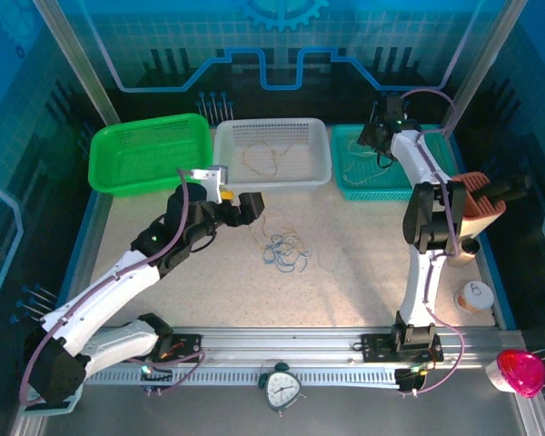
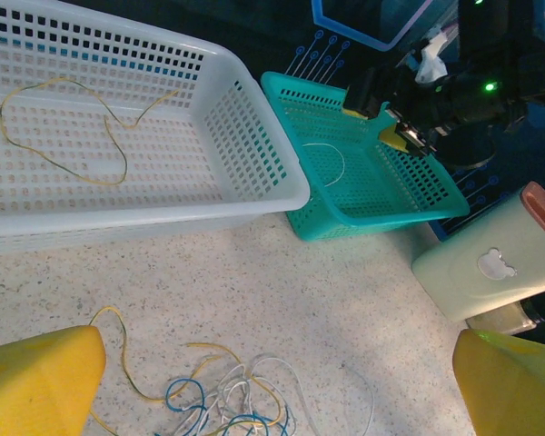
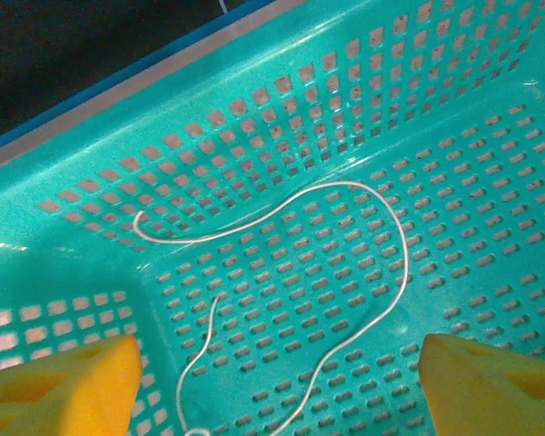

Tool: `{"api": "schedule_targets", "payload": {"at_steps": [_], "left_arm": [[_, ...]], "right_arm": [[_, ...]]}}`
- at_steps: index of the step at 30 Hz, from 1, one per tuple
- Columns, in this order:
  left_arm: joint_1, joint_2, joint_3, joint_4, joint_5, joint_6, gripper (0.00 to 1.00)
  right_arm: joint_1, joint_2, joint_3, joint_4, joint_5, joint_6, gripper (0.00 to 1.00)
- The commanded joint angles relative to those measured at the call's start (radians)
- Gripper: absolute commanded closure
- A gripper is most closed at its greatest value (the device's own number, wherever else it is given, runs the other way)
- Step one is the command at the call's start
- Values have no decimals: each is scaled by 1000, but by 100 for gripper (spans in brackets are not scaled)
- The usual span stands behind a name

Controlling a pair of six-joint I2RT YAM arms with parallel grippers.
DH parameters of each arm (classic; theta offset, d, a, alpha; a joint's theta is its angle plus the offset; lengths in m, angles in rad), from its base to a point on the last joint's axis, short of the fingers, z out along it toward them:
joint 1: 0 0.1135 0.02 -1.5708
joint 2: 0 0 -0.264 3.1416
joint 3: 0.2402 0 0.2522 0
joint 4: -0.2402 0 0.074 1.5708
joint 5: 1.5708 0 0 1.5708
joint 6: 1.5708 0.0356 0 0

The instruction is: Untangle the cables

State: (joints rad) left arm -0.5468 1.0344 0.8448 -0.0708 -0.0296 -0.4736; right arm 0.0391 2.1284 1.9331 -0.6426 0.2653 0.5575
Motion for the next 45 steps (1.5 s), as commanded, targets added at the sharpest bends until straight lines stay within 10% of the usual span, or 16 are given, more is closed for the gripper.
{"api": "schedule_targets", "payload": {"at_steps": [1,12,27,45], "left_arm": [[8,-5,16,17,13,-18,1],[7,34,26,-46,29,-8,1],[5,58,13,-60,52,-6,1],[6,69,13,-52,74,-25,1]], "right_arm": [[21,-120,-64,62,-41,7,20],[208,-623,-642,243,-89,39,21],[464,-1093,-1235,46,9,199,29],[477,-999,-1393,269,-160,286,54]]}}
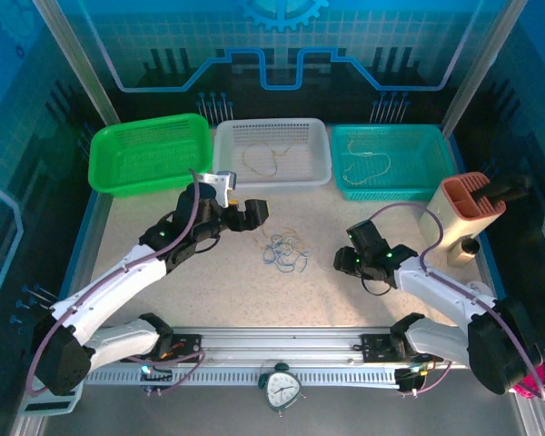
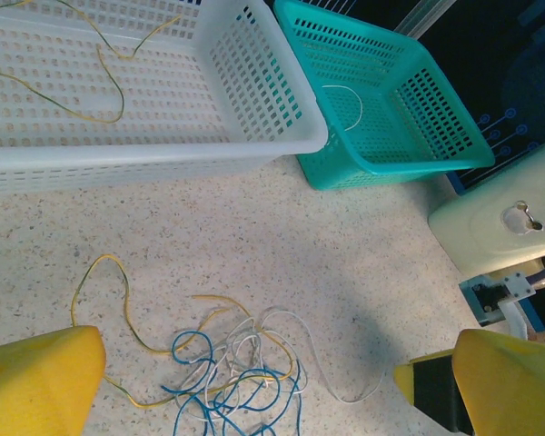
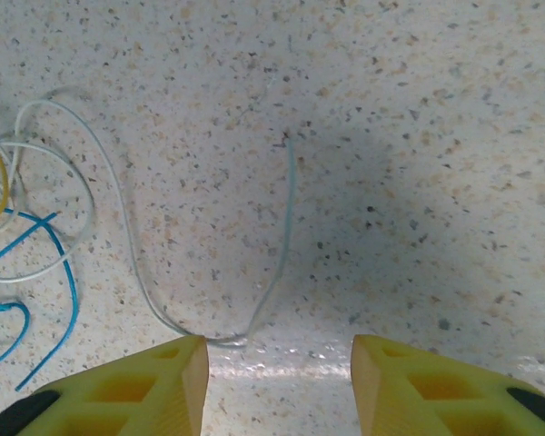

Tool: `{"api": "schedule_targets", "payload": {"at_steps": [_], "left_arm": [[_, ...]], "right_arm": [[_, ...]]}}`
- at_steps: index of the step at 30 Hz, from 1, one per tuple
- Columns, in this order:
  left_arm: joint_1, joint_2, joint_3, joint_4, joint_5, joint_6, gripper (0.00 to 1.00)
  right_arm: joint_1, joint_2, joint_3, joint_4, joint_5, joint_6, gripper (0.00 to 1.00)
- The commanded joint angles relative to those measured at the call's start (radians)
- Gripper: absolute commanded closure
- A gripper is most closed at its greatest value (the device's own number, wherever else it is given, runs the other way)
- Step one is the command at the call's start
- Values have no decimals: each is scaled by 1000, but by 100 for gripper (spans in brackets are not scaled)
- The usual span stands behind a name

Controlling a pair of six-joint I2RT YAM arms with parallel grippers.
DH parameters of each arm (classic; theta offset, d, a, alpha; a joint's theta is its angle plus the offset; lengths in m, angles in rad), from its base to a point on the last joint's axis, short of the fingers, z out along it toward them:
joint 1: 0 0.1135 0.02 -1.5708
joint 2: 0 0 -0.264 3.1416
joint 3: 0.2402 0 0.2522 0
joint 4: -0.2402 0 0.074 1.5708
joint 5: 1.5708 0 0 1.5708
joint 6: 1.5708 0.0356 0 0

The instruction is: Untangle the cables

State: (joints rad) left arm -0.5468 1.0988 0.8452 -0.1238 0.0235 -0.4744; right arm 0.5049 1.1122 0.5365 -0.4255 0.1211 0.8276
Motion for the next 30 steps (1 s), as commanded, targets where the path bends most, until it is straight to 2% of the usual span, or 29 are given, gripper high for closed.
{"api": "schedule_targets", "payload": {"at_steps": [1,7,10,16,20,25,30], "left_arm": [[6,5,12,4,21,-23,1],[4,3,11,3,23,-23,1],[4,-2,12,1,21,-21,1],[5,-4,11,6,24,-23,1],[4,-7,12,6,26,-23,1],[4,-15,15,1,27,-19,1],[4,-17,15,4,32,-11,1]], "right_arm": [[12,30,5,58,-20,16,54],[11,94,3,115,-42,25,55],[12,108,0,135,-44,29,60],[11,142,-9,167,-38,29,76],[12,156,-18,184,-30,23,100],[11,86,59,133,-41,-12,100],[10,-9,241,52,-27,-79,100]]}}
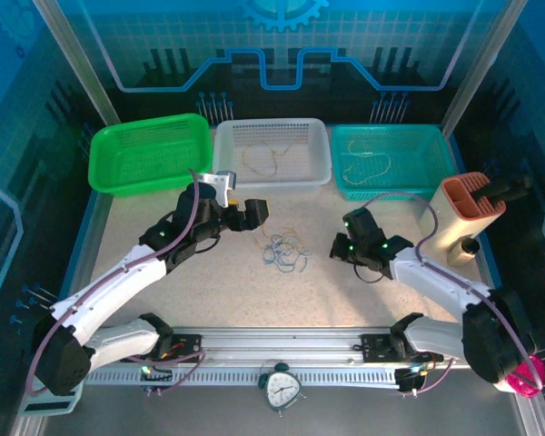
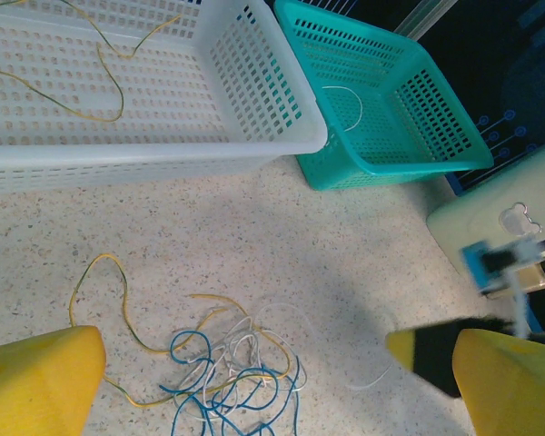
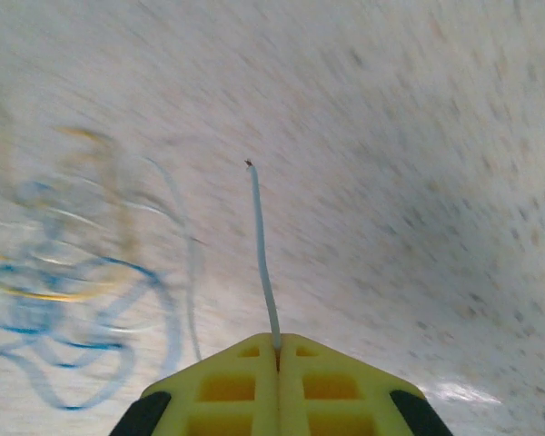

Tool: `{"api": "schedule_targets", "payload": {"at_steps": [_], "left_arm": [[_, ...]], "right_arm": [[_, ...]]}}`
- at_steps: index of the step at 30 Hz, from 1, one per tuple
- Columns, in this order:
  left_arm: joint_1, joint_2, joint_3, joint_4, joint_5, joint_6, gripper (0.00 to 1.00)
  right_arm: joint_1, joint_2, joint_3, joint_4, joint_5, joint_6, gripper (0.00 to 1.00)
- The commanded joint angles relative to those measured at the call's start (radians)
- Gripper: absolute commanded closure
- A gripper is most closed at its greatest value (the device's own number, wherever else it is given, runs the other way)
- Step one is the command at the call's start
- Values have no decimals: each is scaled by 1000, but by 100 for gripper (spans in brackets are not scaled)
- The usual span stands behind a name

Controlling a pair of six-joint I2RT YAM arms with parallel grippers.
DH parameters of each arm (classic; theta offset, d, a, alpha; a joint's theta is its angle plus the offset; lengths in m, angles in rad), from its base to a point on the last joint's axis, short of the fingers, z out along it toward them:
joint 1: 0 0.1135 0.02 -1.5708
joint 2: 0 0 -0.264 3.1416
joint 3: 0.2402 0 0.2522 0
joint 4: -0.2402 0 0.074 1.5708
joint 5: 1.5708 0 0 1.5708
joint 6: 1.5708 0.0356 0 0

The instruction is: Untangle the cables

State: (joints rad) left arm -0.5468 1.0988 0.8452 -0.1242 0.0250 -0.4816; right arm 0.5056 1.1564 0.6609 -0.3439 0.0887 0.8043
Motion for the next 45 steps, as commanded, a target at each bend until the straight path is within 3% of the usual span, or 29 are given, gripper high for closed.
{"api": "schedule_targets", "payload": {"at_steps": [1,14,45], "left_arm": [[4,-17,17,5,34,-2,1],[4,-4,28,43,84,31,1],[0,48,156,72,134,63,1]], "right_arm": [[9,-57,167,-43,5,-73,100],[9,79,718,-52,-206,-179,100],[-3,240,1274,3,-437,-113,100]]}}
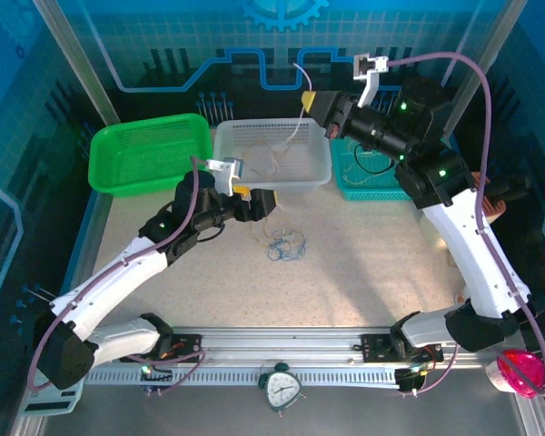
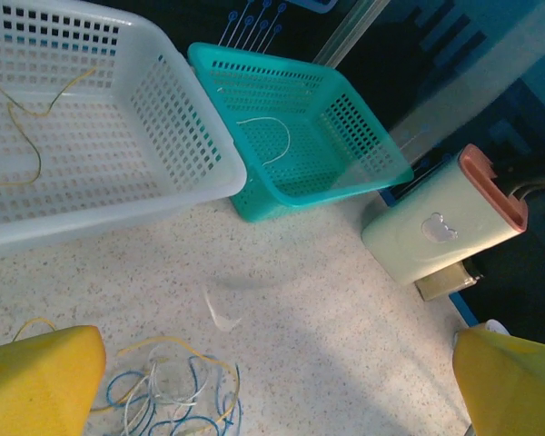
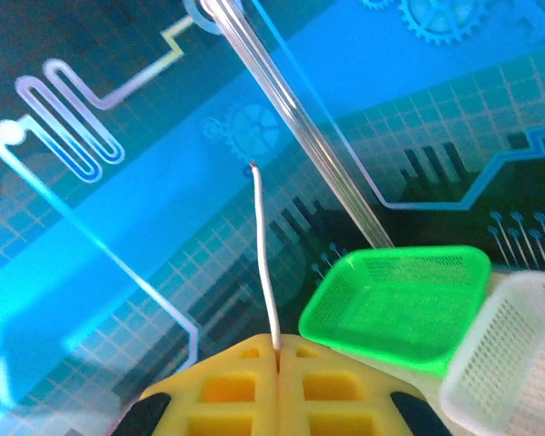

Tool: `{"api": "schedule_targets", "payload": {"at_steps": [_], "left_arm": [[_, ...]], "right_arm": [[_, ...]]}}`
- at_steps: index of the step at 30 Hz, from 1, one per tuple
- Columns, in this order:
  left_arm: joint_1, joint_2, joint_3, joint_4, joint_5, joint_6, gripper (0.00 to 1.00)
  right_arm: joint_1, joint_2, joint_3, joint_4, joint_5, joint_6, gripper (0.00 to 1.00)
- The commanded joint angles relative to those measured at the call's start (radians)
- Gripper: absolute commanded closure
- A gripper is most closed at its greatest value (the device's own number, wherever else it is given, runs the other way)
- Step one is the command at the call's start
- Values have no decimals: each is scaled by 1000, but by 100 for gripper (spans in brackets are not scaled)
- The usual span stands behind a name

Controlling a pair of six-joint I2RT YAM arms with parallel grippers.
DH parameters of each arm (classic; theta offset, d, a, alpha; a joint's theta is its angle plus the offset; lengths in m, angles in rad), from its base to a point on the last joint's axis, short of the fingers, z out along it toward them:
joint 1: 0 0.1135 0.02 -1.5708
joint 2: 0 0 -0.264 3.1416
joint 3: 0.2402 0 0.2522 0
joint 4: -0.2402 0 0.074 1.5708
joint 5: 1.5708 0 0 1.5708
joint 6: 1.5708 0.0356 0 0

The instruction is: Untangle the cables

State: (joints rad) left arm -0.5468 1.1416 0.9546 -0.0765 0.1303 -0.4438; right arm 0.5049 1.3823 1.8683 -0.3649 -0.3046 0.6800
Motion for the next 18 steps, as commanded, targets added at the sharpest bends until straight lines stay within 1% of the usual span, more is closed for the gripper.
{"api": "schedule_targets", "payload": {"at_steps": [1,5,11,18], "left_arm": [[0,9,53,26,31,27,1],[-4,22,76,26,35,32,1],[-11,18,78,29,34,31,2],[-13,-8,44,27,15,26,2]], "right_arm": [[-4,23,88,21,-47,13,100],[-8,41,126,22,-62,27,100],[-29,32,106,24,-38,16,100],[-133,-1,14,38,6,20,100]]}}
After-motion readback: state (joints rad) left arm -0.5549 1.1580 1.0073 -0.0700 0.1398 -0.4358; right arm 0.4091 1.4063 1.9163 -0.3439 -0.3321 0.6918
